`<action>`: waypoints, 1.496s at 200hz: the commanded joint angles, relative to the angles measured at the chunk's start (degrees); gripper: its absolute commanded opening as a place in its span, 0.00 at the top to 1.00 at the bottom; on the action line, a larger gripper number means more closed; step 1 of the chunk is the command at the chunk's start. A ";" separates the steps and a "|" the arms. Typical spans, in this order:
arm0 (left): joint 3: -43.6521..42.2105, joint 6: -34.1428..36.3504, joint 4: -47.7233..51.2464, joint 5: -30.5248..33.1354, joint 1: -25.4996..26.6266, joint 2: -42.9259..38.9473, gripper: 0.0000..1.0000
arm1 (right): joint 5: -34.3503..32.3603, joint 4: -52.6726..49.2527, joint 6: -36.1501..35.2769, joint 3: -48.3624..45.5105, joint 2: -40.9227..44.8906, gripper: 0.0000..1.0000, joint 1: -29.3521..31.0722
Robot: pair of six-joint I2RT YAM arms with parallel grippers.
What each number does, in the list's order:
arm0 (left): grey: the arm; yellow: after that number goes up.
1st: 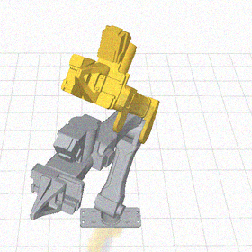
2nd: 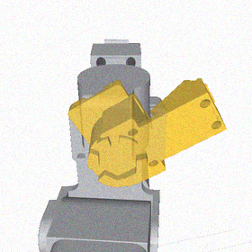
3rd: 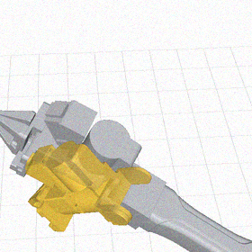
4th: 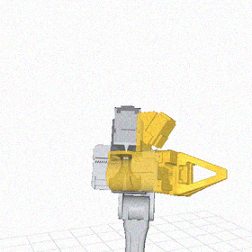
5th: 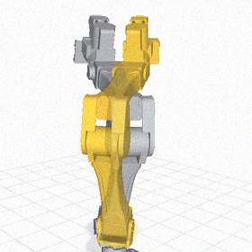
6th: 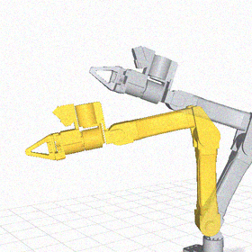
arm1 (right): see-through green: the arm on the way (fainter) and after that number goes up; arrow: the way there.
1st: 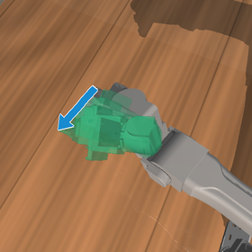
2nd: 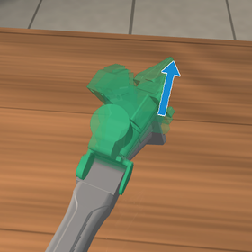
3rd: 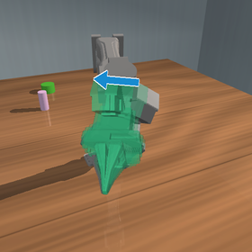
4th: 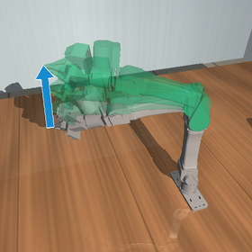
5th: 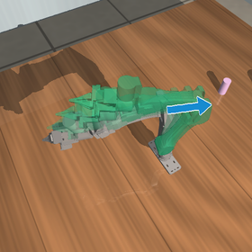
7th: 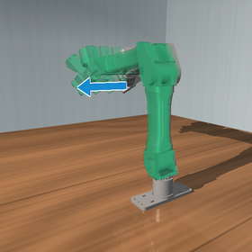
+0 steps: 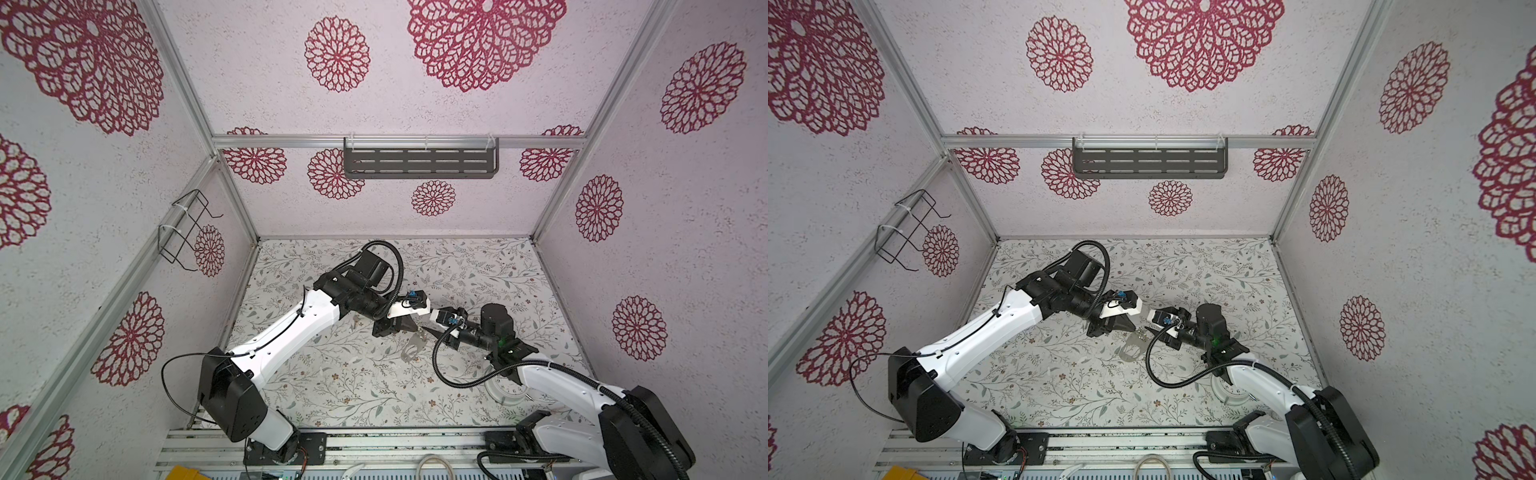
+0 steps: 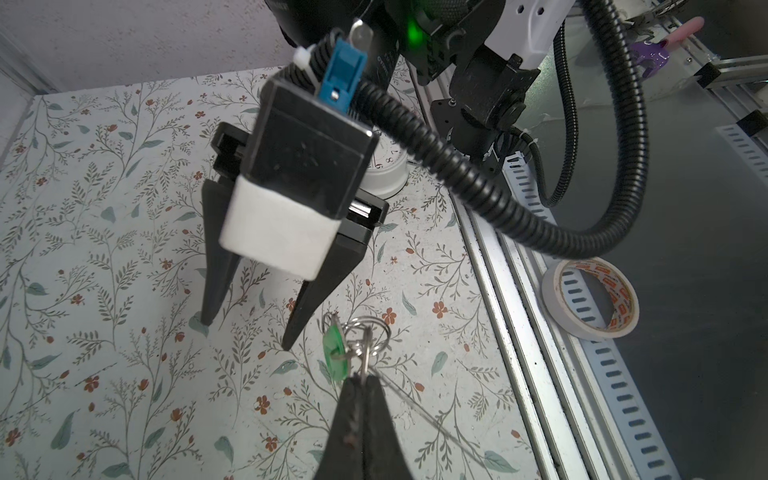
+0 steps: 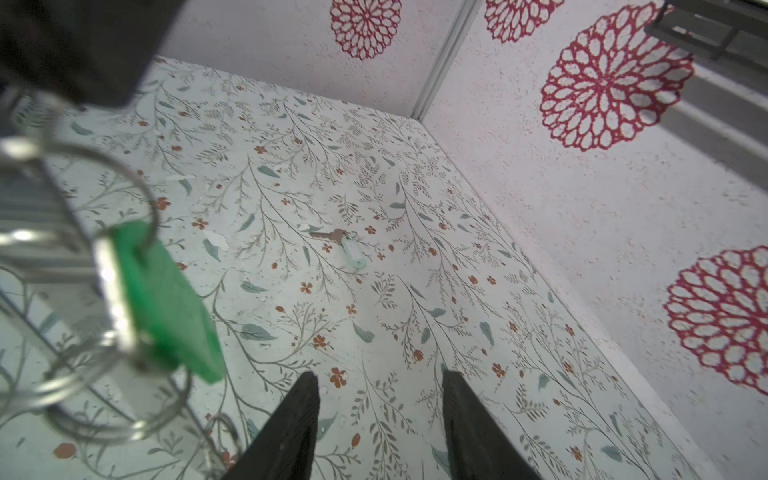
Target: Remove the keys from the keyring
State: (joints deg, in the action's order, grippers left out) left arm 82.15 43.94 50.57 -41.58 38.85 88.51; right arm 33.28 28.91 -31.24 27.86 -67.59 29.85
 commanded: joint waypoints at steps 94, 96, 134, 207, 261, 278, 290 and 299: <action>0.23 -0.78 -2.91 -1.75 -0.78 -1.05 1.00 | 9.16 7.41 11.64 -1.99 2.60 0.50 1.18; 0.21 -0.83 -3.03 -1.75 -0.79 -1.10 1.00 | 9.17 7.68 11.82 -2.07 2.63 0.50 1.18; -0.24 -1.71 -4.23 -1.31 -0.96 -1.40 1.00 | 9.63 9.42 13.73 -2.71 2.93 0.50 1.53; -0.75 -2.98 -5.92 -0.95 -0.97 -1.76 1.00 | 11.17 12.70 16.88 -3.65 3.35 0.53 1.87; -0.76 -3.34 -6.40 -0.78 -0.97 -2.29 1.00 | 10.93 8.40 13.56 -2.29 2.37 0.55 2.98; -0.84 -3.43 -6.84 -0.78 -0.97 -2.54 1.00 | 10.26 8.06 12.88 -2.19 1.56 0.55 3.63; -0.85 -3.59 -6.88 -0.95 -0.97 -2.55 1.00 | 9.48 8.96 13.04 -2.35 1.21 0.55 4.03; -0.94 -3.68 -6.84 -0.98 -0.97 -2.60 1.00 | 9.01 10.33 13.55 -2.61 1.47 0.55 4.17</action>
State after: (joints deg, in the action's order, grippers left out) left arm 81.58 40.42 46.04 -41.67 38.30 87.59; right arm 42.09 37.26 -16.99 23.79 -66.17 33.04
